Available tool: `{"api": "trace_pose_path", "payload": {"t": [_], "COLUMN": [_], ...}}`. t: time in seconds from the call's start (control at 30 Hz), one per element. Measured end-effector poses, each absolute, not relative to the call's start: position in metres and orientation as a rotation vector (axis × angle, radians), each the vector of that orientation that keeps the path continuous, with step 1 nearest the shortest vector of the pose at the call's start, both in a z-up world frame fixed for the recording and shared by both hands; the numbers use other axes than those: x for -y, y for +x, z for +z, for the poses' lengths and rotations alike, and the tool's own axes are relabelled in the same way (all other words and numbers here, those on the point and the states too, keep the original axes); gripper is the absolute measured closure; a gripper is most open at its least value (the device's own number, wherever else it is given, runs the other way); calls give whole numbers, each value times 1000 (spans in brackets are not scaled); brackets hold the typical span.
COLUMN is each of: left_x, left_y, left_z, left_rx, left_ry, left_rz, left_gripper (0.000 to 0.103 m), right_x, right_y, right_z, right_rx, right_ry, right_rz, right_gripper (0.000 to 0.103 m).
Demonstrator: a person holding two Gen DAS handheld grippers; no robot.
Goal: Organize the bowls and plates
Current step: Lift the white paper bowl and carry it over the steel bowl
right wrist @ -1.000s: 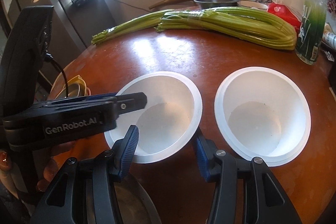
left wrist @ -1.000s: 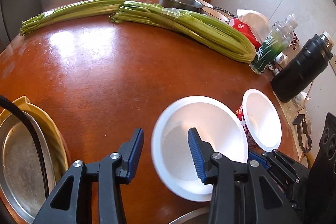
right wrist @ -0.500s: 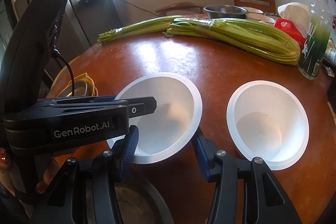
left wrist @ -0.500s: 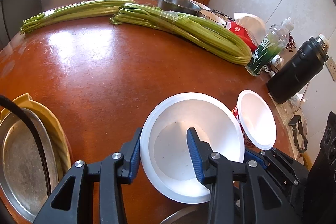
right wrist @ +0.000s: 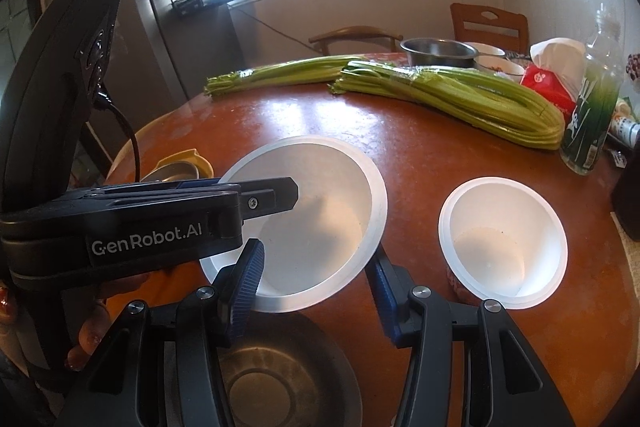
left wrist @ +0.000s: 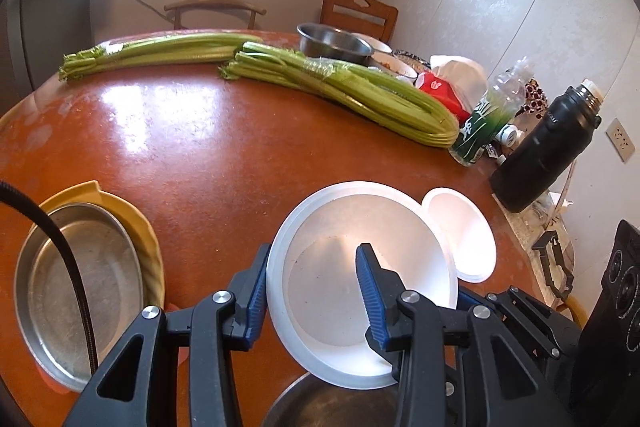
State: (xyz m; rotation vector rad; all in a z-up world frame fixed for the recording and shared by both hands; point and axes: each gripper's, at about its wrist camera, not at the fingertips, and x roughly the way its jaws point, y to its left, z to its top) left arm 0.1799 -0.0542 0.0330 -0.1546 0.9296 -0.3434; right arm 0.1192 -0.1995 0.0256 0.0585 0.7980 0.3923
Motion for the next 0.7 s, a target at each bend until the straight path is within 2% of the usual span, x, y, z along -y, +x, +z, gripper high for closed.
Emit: {"api": "trace_pose_path", "payload": {"t": [0.7], "left_x": [56], "left_y": [124], "left_z": [50], "left_rx": [-886], "left_ry": [-148], "left_rz": [-390], "left_gripper": [61], "right_x": [206], "right_y": [67], "right_z": [41], "right_rx": [-799], "right_ry": [56], "right_rz": [447], "right_gripper": [48]}}
